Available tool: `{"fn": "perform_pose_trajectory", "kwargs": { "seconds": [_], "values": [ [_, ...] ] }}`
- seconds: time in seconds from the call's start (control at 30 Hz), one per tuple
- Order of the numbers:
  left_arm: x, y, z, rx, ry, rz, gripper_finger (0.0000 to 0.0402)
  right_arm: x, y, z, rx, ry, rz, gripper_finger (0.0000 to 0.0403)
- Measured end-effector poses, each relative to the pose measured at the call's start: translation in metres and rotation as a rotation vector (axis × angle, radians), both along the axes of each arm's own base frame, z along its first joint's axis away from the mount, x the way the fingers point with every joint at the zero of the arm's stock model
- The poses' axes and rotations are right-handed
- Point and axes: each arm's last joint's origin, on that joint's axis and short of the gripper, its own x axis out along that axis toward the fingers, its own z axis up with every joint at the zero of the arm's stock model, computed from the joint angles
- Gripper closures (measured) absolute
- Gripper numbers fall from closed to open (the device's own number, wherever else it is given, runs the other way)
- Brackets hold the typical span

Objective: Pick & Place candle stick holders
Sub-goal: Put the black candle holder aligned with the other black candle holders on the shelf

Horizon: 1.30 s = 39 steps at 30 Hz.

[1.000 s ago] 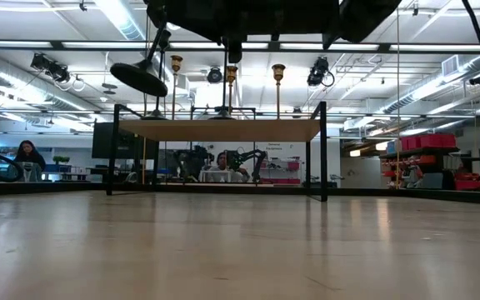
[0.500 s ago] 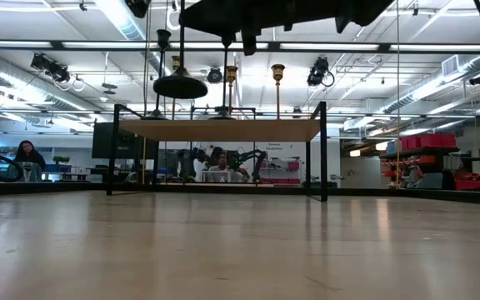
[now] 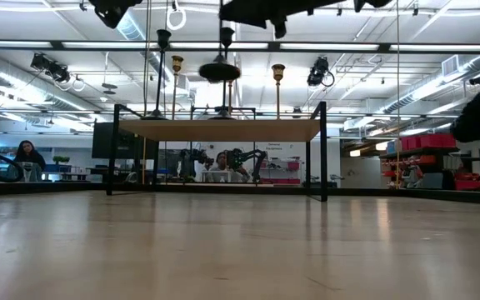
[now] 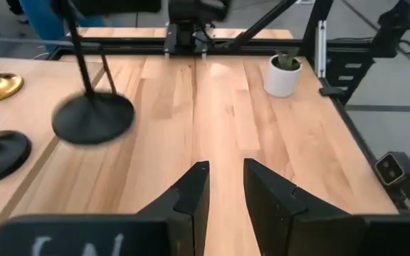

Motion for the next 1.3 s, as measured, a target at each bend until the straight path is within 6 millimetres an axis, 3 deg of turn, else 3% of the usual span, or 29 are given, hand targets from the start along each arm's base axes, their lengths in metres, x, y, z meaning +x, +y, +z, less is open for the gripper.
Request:
{"fn": "perform_pose_trajectory", "kwargs": {
  "seconds": [0.4,0.53,0.63,0.83,1.3],
  "values": [
    [-0.008,-0.015,-0.004,0.085,0.014,0.122,0.031,-0.07,-0.043,-0.003,0.03,-0.088,-0.152,0.0403],
    [-0.01,-0.015,-0.006,0.117,0.031,0.163,0.031,-0.085,-0.058,-0.015,0.064,-0.1,-0.176,0.0403],
    [-0.011,-0.015,-0.008,0.114,0.042,0.182,0.031,-0.09,-0.071,-0.027,0.112,-0.105,-0.215,0.0403],
    [-0.012,-0.014,-0.009,0.123,0.055,0.186,0.031,-0.093,-0.086,-0.033,0.136,-0.11,-0.229,0.0403],
    [-0.012,-0.014,-0.009,0.124,0.055,0.185,0.031,-0.09,-0.102,-0.05,0.193,-0.038,-0.282,0.0403]
  ]
}}
